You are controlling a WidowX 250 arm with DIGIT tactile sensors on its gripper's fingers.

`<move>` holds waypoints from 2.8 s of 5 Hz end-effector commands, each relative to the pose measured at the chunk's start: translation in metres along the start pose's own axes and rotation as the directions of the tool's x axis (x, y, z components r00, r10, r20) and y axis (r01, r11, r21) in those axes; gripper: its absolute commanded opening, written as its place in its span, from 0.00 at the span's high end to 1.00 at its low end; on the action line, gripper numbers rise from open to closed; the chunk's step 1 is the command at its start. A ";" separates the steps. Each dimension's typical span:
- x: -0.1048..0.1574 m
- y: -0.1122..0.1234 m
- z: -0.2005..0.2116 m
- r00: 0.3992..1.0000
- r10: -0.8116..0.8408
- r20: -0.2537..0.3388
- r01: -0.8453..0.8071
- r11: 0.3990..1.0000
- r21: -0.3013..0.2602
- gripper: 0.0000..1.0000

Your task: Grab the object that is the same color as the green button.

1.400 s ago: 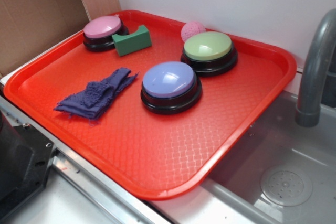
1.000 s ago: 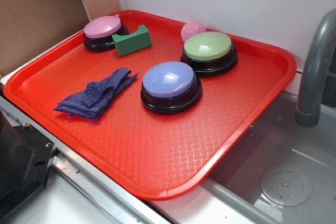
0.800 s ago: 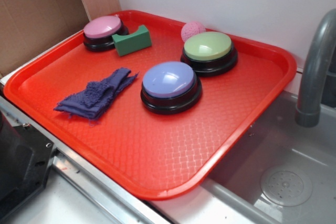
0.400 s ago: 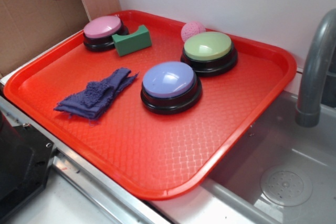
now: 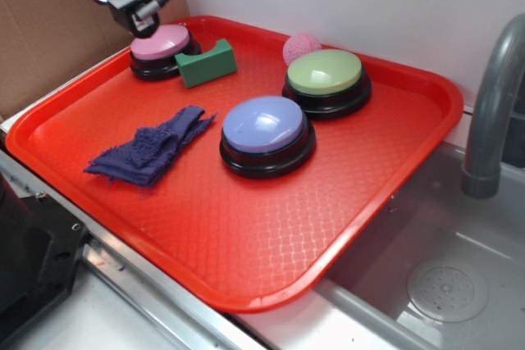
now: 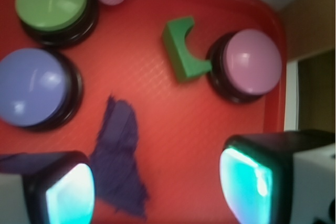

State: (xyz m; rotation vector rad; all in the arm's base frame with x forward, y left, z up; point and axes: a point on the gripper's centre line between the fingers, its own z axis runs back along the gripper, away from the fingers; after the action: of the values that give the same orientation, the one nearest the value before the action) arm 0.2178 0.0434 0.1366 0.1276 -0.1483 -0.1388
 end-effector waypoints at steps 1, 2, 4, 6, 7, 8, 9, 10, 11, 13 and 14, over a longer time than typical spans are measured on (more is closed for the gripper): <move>0.050 0.016 -0.046 0.981 -0.171 0.090 0.165 0.984 0.065 0.00; 0.060 0.018 -0.067 0.977 -0.200 0.079 0.197 0.979 0.044 0.00; 0.082 0.017 -0.096 0.964 -0.249 0.091 0.249 0.969 0.011 0.00; 0.090 0.010 -0.108 0.950 -0.306 0.052 0.308 0.951 -0.015 1.00; 0.089 0.010 -0.109 0.944 -0.319 0.080 0.322 0.946 -0.028 1.00; 0.088 0.010 -0.109 0.941 -0.328 0.087 0.332 0.943 -0.035 1.00; 0.089 0.007 -0.110 0.935 -0.345 0.087 0.349 0.936 -0.046 1.00; 0.091 0.005 -0.111 0.932 -0.356 0.069 0.360 0.931 -0.055 1.00; 0.092 0.001 -0.099 0.933 -0.354 0.059 0.358 0.932 -0.061 1.00; 0.080 0.000 -0.064 0.988 -0.143 -0.050 0.136 0.984 -0.115 1.00; 0.070 0.000 -0.053 0.994 -0.032 -0.105 0.018 0.991 -0.131 1.00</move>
State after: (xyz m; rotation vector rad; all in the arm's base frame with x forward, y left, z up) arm 0.2809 0.0392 0.0690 -0.0129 0.0506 -0.1695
